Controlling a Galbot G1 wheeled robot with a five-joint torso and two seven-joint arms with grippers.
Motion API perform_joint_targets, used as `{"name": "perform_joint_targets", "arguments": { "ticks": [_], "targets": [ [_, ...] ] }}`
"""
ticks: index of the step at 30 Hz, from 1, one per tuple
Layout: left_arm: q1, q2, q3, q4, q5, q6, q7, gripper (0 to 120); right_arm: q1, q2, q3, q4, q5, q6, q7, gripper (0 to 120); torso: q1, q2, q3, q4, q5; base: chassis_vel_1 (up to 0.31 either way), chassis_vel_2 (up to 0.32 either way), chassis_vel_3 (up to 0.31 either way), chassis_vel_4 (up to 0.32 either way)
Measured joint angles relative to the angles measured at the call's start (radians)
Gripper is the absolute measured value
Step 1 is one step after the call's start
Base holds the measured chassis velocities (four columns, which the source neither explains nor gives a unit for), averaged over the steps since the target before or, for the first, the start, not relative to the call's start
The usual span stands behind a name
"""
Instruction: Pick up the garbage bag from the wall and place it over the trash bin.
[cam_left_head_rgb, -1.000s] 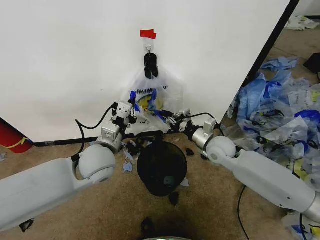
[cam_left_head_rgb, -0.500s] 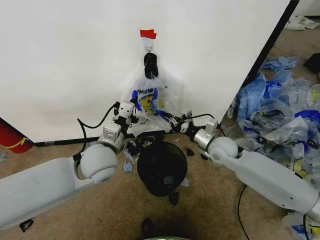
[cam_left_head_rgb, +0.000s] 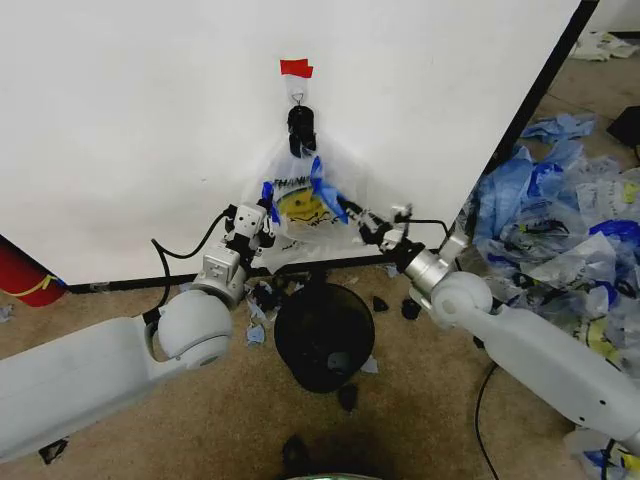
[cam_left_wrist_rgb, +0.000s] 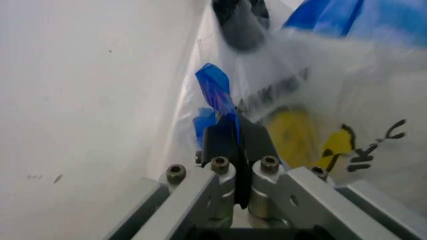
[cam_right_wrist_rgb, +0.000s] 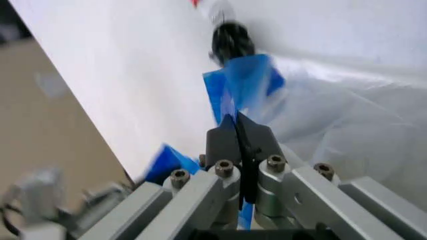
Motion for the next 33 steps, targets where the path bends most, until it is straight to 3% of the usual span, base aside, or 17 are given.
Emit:
{"name": "perform_joint_targets", "arguments": {
  "ticks": [8, 10, 18, 33],
  "targets": [
    [-0.01, -0.016, 0.008, 0.015, 0.001, 0.0, -0.002, 0, -0.099, 0.056, 0.082, 0.013, 0.108, 0.033, -0.031, 0, 0.0, 0.0, 0.0, -0.0001, -0.0001, 0.0, 0.0, 0.0, 0.0],
    [-0.033, -0.021, 0.023, 0.018, -0.003, 0.0, -0.004, 0, -0.131, 0.127, 0.147, -0.005, 0.159, 0.047, -0.009, 0, 0.0, 0.0, 0.0, 0.0002, 0.0, 0.0, 0.0, 0.0, 0.0],
    [-0.045, -0.026, 0.029, 0.03, -0.01, 0.001, -0.007, 0, -0.184, 0.217, 0.292, -0.028, 0.228, 0.029, -0.015, 0, 0.0, 0.0, 0.0, 0.0001, -0.0003, 0.0, 0.0, 0.0, 0.0],
    [-0.036, -0.034, 0.026, 0.035, -0.01, 0.002, -0.011, 0, -0.254, 0.221, 0.31, -0.049, 0.209, 0.003, -0.091, 0, 0.0, 0.0, 0.0, 0.0, 0.0002, 0.0, 0.0, 0.0, 0.0]
  ]
}}
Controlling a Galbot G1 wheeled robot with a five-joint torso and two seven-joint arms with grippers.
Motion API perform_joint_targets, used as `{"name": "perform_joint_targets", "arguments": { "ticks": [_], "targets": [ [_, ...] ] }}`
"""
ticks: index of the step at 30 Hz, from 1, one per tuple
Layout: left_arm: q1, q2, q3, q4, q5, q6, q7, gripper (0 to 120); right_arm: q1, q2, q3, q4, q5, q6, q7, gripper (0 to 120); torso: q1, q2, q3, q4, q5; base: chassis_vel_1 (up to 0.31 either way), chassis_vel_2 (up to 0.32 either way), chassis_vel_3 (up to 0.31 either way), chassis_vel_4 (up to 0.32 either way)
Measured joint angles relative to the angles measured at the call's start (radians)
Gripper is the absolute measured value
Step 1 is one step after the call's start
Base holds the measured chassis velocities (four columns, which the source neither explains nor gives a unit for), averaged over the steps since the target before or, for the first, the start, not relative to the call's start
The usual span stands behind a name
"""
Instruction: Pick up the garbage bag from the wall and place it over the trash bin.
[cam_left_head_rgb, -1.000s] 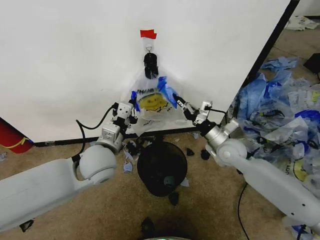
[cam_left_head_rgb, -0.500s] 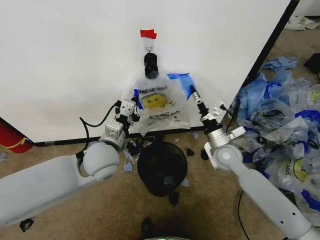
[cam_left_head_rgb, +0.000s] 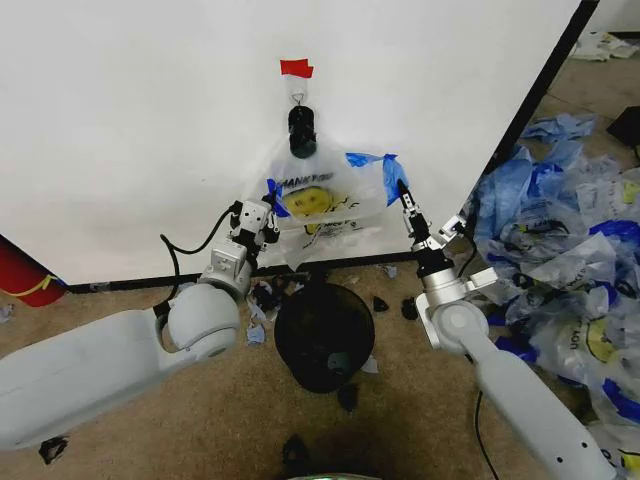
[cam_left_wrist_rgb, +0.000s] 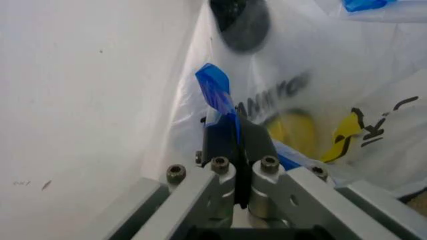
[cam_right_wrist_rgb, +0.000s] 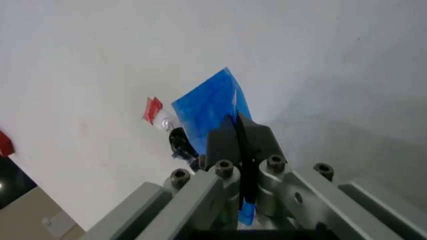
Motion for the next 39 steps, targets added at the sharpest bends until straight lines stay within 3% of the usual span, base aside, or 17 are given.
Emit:
{"name": "perform_joint_targets", "arguments": {
  "ticks": [17, 23, 31, 35, 39],
  "targets": [
    [-0.002, 0.004, -0.003, -0.009, 0.0, 0.001, -0.004, 0, -0.043, -0.002, 0.044, -0.005, -0.038, 0.008, 0.055, 0, 0.0, 0.0, 0.0, 0.0, 0.0, 0.0, 0.0, 0.0, 0.0],
    [-0.001, 0.007, -0.003, -0.011, -0.001, 0.001, -0.004, 0, -0.047, -0.021, 0.045, -0.014, -0.108, -0.002, 0.009, 17, 0.0, 0.0, 0.0, 0.0001, -0.0001, 0.0, 0.0, 0.0, 0.0],
    [0.004, -0.004, -0.004, -0.009, -0.001, 0.004, -0.008, 0, -0.039, -0.081, 0.045, -0.017, -0.232, -0.009, -0.06, 49, 0.0, 0.0, 0.0, 0.0, 0.0, 0.0, 0.0, 0.0, 0.0],
    [0.004, -0.007, -0.003, -0.008, -0.001, 0.004, -0.008, 0, -0.005, -0.137, 0.033, -0.033, -0.38, -0.003, -0.13, 61, 0.0, 0.0, 0.0, 0.0002, 0.0002, 0.0, 0.0, 0.0, 0.0],
    [0.005, -0.007, -0.003, -0.006, -0.001, 0.005, -0.01, 0, 0.066, -0.244, 0.033, -0.05, -0.623, 0.003, -0.252, 77, 0.0, 0.0, 0.0, 0.0001, -0.0001, 0.0, 0.0, 0.0, 0.0]
  ]
}}
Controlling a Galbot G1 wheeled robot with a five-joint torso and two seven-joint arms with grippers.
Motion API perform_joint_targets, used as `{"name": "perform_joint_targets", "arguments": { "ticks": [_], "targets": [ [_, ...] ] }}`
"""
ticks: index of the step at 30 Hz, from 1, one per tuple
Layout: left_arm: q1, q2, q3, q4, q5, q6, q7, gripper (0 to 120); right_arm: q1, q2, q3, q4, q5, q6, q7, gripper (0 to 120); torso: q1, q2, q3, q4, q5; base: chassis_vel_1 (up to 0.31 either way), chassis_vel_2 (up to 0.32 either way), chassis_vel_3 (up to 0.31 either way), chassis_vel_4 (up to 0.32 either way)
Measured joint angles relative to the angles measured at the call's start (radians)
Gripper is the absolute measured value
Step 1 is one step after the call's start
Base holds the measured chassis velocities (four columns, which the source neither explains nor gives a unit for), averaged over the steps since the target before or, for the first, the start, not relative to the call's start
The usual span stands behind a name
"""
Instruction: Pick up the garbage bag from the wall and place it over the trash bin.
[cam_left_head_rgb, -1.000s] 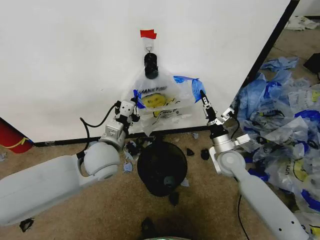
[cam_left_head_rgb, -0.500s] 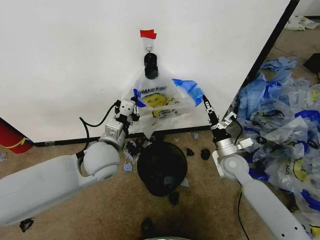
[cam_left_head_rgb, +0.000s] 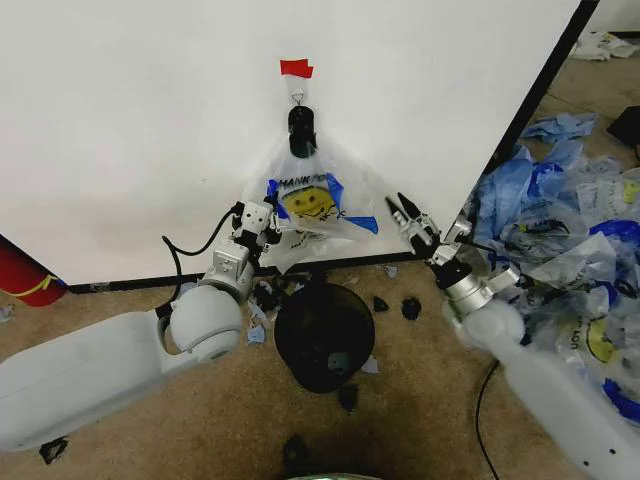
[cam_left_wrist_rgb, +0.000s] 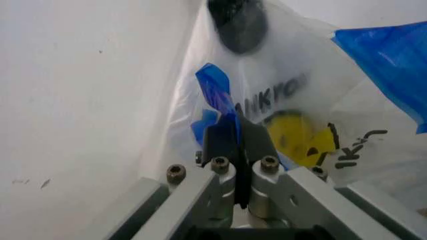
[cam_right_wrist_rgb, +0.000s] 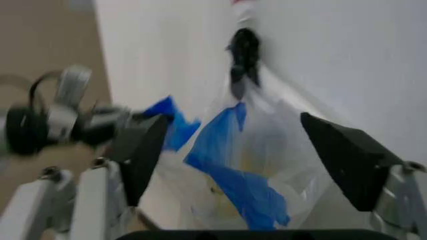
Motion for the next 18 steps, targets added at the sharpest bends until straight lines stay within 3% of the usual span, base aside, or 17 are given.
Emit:
{"name": "perform_joint_targets", "arguments": {
  "ticks": [7, 18],
  "targets": [
    [0.009, -0.005, -0.005, 0.005, 0.0, 0.0, -0.001, 0, 0.121, -0.119, -0.076, 0.022, -0.153, -0.022, 0.014, 99, 0.0, 0.0, 0.0, 0.0001, 0.0001, 0.0, 0.0, 0.0, 0.0],
    [0.018, -0.022, -0.008, 0.024, 0.001, 0.0, -0.003, 0, 0.334, -0.153, -0.26, 0.031, -0.258, -0.104, 0.112, 100, 0.0, 0.0, 0.0, 0.0, -0.0001, 0.0, 0.0, 0.0, 0.0]
  ]
}}
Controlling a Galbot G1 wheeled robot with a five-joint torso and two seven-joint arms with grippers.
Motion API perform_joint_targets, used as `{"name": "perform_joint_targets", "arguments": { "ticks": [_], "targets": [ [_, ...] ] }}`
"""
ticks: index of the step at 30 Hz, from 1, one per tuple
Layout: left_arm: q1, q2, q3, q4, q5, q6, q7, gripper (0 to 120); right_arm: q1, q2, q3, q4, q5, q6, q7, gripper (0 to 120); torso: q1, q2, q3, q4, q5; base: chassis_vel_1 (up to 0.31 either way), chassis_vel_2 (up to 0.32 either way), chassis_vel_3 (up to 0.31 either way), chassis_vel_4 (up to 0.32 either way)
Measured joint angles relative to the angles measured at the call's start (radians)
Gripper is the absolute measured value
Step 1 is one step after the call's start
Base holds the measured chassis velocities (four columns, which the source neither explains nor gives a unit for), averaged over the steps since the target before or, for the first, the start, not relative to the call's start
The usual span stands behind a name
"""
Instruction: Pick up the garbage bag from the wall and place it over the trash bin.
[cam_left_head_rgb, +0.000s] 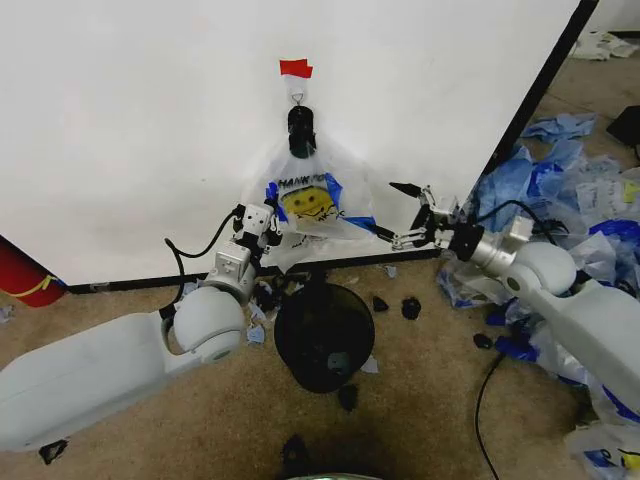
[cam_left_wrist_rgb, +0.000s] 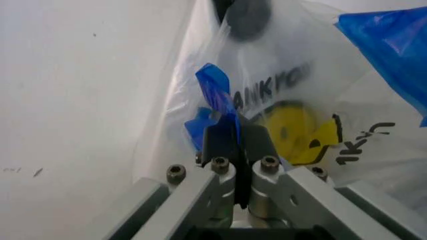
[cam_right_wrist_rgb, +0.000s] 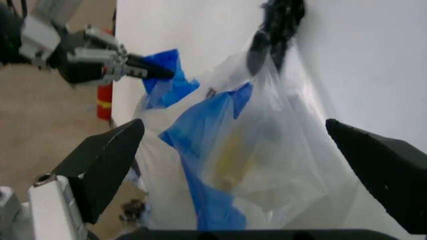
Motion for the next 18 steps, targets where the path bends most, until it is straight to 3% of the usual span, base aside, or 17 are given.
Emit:
{"name": "perform_joint_targets", "arguments": {
  "ticks": [7, 11, 18],
  "targets": [
    [0.0, -0.018, 0.0, 0.011, 0.0, -0.001, -0.002, 0, 0.173, 0.024, -0.14, -0.033, -0.145, -0.028, 0.03, 100, 0.0, 0.0, 0.0, 0.0001, -0.0001, 0.0, 0.0, 0.0, 0.0],
    [0.01, -0.021, -0.007, 0.011, 0.0, -0.002, -0.002, 0, 0.18, 0.037, -0.15, -0.034, -0.179, -0.044, 0.03, 100, 0.0, 0.0, 0.0, -0.0002, 0.0, 0.0, 0.0, 0.0, 0.0],
    [0.028, -0.021, -0.016, 0.012, 0.001, -0.002, -0.002, 0, 0.121, 0.037, -0.141, -0.031, -0.199, -0.03, 0.003, 90, 0.0, 0.0, 0.0, -0.0002, 0.0001, 0.0, 0.0, 0.0, 0.0]
  ]
}}
